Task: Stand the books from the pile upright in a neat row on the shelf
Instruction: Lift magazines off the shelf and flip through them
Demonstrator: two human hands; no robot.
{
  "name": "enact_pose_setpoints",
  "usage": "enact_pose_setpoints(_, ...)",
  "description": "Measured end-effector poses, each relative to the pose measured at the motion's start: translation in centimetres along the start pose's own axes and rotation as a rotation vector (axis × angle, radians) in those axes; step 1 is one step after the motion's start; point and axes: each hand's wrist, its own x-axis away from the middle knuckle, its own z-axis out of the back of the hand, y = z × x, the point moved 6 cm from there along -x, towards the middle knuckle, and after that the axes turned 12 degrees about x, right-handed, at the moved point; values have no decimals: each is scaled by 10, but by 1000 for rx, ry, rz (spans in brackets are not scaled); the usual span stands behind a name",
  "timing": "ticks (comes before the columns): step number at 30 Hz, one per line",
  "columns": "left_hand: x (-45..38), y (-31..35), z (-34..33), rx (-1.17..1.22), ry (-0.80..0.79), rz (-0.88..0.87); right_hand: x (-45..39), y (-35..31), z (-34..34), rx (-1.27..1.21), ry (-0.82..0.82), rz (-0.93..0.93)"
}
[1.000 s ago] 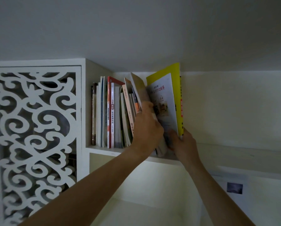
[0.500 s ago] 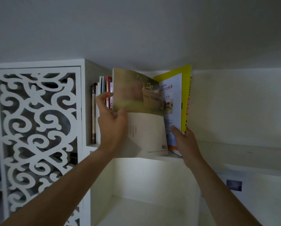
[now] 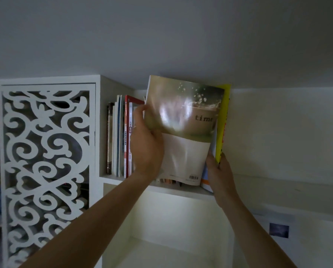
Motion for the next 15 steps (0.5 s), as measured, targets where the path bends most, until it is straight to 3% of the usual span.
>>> enact_pose_setpoints(5,-3,-1,-25,-87,-38,-9,12,-17,8,53,99,143)
enact_pose_setpoints(11,6,-8,-38,-151,-34,11,23,-19,7,-34,95,134)
enact_pose_setpoints(15,29,-5,-66,-169,-146,-34,26,-27,6,74,98,189)
